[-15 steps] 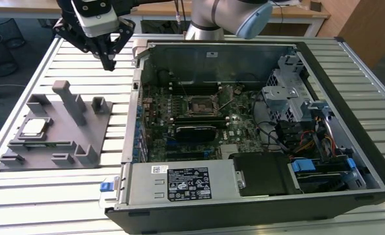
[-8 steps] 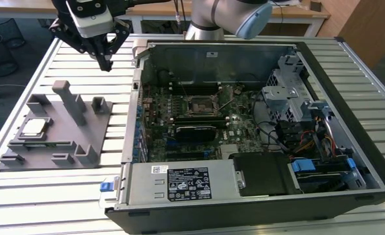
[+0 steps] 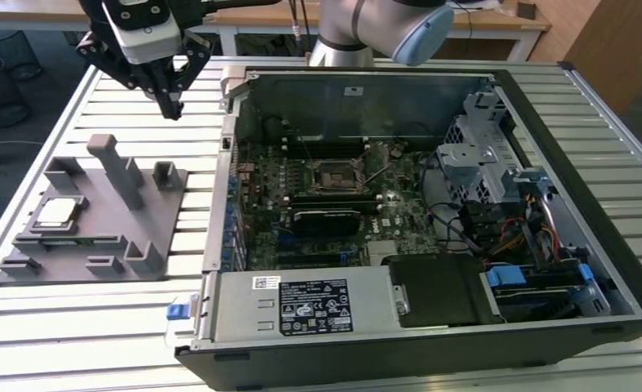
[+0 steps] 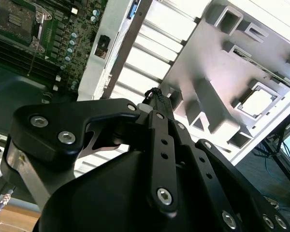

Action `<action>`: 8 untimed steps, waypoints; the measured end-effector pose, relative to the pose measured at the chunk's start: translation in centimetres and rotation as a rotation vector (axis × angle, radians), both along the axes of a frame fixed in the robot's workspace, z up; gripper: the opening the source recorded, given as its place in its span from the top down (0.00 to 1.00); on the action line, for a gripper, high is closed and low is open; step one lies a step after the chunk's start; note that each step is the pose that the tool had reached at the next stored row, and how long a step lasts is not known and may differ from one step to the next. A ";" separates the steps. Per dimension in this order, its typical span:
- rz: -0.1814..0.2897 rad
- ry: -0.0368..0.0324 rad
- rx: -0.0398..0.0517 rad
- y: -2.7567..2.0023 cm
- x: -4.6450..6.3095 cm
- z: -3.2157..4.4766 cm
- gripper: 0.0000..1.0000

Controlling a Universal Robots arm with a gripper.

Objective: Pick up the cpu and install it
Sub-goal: 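Reach for the cpu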

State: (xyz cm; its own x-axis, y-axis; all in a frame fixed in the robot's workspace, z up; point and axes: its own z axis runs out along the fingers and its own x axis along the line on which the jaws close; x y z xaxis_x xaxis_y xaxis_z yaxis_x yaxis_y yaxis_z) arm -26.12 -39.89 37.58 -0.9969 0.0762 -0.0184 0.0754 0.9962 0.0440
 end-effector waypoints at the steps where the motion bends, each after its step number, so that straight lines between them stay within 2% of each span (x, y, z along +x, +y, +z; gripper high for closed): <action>1: 0.000 0.0000 0.0000 0.00 -0.1 -0.01 0.89; 8: 0.000 0.0003 0.0000 0.00 -0.6 -0.09 0.89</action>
